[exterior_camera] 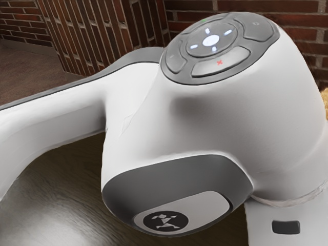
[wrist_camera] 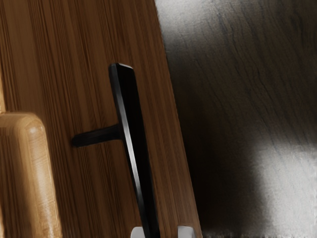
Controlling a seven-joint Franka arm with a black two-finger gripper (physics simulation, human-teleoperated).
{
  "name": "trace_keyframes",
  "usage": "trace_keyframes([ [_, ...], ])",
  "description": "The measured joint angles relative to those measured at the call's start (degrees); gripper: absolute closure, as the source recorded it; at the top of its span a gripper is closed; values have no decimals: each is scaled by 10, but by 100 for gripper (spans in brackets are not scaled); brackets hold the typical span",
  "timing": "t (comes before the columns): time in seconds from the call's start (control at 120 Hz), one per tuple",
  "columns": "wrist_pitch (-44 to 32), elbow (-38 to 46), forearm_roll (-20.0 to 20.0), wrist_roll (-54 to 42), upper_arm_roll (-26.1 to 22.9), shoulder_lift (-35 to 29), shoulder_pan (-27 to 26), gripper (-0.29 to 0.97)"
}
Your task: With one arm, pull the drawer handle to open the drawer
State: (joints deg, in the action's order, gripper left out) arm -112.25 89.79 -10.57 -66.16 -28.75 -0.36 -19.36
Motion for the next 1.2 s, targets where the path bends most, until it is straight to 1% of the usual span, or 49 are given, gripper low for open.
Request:
trace_keyframes([
  [0.125,-10,45,1,6,12,-38,-16,75],
  [0.25,-20,84,4,12,12,-77,-18,76],
  [0.375,-26,112,16,18,10,-110,-18,77],
  [0.592,-43,150,42,28,6,-145,-13,75],
  [0.85,-60,193,57,42,-10,-193,-19,75],
  [1.092,-67,236,82,54,-17,-244,-19,76],
  [1.2,-69,244,91,58,-22,-255,-15,75],
])
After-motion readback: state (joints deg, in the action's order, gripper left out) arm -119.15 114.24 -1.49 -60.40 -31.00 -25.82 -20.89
